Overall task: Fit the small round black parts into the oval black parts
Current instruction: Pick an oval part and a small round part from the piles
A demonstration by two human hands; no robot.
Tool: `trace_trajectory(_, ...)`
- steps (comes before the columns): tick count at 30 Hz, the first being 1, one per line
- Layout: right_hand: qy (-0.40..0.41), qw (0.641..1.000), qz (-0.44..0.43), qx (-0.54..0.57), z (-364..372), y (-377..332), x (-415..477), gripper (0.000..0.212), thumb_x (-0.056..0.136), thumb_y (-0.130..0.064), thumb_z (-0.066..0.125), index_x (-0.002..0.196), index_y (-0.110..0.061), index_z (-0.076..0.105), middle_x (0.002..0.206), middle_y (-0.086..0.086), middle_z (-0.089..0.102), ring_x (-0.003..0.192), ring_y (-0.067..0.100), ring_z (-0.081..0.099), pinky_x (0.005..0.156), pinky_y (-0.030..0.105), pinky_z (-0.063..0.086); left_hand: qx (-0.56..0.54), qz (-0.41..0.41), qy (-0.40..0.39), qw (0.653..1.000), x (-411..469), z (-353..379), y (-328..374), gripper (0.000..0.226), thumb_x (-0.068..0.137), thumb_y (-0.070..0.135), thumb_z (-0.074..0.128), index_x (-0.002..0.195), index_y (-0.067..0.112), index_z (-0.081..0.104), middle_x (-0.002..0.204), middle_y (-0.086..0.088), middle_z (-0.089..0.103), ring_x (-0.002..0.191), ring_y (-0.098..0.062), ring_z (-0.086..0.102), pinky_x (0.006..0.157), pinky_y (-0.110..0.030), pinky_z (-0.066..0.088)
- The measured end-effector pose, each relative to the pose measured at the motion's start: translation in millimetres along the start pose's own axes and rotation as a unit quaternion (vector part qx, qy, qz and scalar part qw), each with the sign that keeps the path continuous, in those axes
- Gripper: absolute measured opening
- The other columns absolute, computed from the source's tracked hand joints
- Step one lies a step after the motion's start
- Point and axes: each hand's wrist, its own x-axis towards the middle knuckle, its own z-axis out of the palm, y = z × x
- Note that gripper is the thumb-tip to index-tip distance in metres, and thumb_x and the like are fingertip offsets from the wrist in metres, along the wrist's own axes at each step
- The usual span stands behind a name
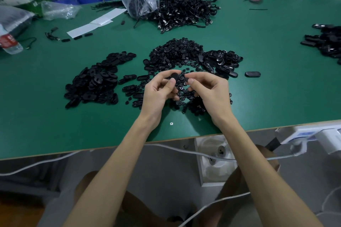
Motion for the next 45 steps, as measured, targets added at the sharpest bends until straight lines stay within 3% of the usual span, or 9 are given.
trace_trajectory(8, 0.000, 1.000, 0.009, 0.014, 0.9, 0.2, 0.5, 0.009, 0.094, -0.010, 0.074, 0.100, -0.015, 0.079, 0.087, 0.001, 0.079, 0.076, 0.015, 0.073, 0.072, 0.023, 0.056, -0.026, 0.008, 0.026, 0.999, -0.1, 0.5, 1.2, 0.018, 0.100, 0.007, 0.067, 0.117, 0.013, 0.070, 0.094, -0.005, 0.074, 0.088, -0.025, 0.074, 0.070, -0.033, 0.060)
trace_trajectory(12, 0.005, 1.000, 0.012, 0.013, 1.3, -0.6, 0.2, 0.008, 0.093, -0.009, 0.074, 0.098, -0.015, 0.078, 0.087, 0.003, 0.079, 0.076, 0.017, 0.073, 0.072, 0.026, 0.056, -0.021, 0.004, 0.048, 0.999, -0.8, 0.8, -0.7, 0.017, 0.096, 0.006, 0.073, 0.112, 0.003, 0.071, 0.100, -0.012, 0.075, 0.092, -0.024, 0.074, 0.072, -0.032, 0.061)
trace_trajectory(16, -0.003, 0.999, -0.001, -0.033, 3.3, -1.0, -0.8, 0.006, 0.093, -0.010, 0.075, 0.098, -0.013, 0.077, 0.086, 0.003, 0.077, 0.079, 0.024, 0.073, 0.075, 0.036, 0.060, -0.060, -0.009, 0.075, 0.995, -0.8, -0.7, -0.7, 0.015, 0.097, 0.008, 0.071, 0.105, -0.005, 0.069, 0.104, -0.026, 0.073, 0.092, -0.033, 0.075, 0.079, -0.037, 0.063)
trace_trajectory(19, -0.003, 0.998, -0.001, -0.067, 3.9, -1.2, -0.5, 0.005, 0.093, -0.011, 0.075, 0.096, -0.014, 0.076, 0.083, 0.000, 0.075, 0.082, 0.027, 0.071, 0.078, 0.041, 0.060, -0.066, -0.013, 0.069, 0.995, -1.1, -1.1, 0.0, 0.012, 0.097, 0.009, 0.071, 0.098, -0.003, 0.070, 0.104, -0.023, 0.075, 0.098, -0.036, 0.074, 0.083, -0.039, 0.063)
trace_trajectory(23, -0.020, 0.994, 0.003, -0.107, 5.5, -1.1, -0.8, 0.004, 0.094, -0.014, 0.074, 0.096, -0.017, 0.076, 0.080, -0.005, 0.073, 0.080, 0.023, 0.068, 0.074, 0.034, 0.056, -0.054, -0.014, 0.057, 0.997, -1.7, 0.6, 3.8, 0.012, 0.083, 0.020, 0.079, 0.084, 0.010, 0.072, 0.095, -0.006, 0.074, 0.090, -0.020, 0.071, 0.075, -0.033, 0.062)
trace_trajectory(30, -0.004, 0.993, -0.012, -0.118, 8.4, -5.7, -2.8, 0.004, 0.094, -0.012, 0.074, 0.098, -0.014, 0.075, 0.080, -0.004, 0.072, 0.077, 0.016, 0.068, 0.073, 0.027, 0.055, -0.057, -0.019, 0.046, 0.997, -2.1, 1.0, 4.5, 0.009, 0.083, 0.022, 0.080, 0.083, 0.016, 0.074, 0.092, -0.009, 0.076, 0.084, -0.023, 0.073, 0.069, -0.030, 0.061)
trace_trajectory(36, 0.025, 0.989, -0.026, -0.142, 9.0, -9.5, -5.0, 0.005, 0.093, -0.012, 0.074, 0.097, -0.012, 0.077, 0.083, -0.006, 0.073, 0.072, 0.004, 0.061, 0.069, 0.017, 0.049, -0.072, -0.023, 0.035, 0.997, -1.9, 0.8, 3.9, 0.014, 0.082, 0.021, 0.080, 0.083, 0.010, 0.071, 0.094, -0.012, 0.077, 0.087, -0.027, 0.077, 0.073, -0.032, 0.062)
trace_trajectory(42, 0.031, 0.988, -0.024, -0.150, 8.3, -10.7, -5.8, 0.005, 0.092, -0.012, 0.074, 0.096, -0.013, 0.077, 0.084, -0.006, 0.074, 0.075, 0.004, 0.063, 0.070, 0.014, 0.047, -0.062, -0.022, 0.024, 0.998, -2.7, 0.3, 2.7, 0.024, 0.085, 0.019, 0.080, 0.095, 0.000, 0.070, 0.101, -0.020, 0.076, 0.093, -0.032, 0.077, 0.079, -0.034, 0.063)
trace_trajectory(45, 0.042, 0.988, -0.017, -0.145, 8.0, -10.3, -5.4, 0.005, 0.091, -0.011, 0.074, 0.095, -0.013, 0.076, 0.083, -0.007, 0.073, 0.075, 0.004, 0.064, 0.069, 0.013, 0.047, -0.061, -0.020, 0.014, 0.998, -3.0, 0.5, 2.2, 0.018, 0.090, 0.010, 0.078, 0.097, -0.003, 0.068, 0.098, -0.021, 0.076, 0.095, -0.034, 0.077, 0.078, -0.033, 0.062)
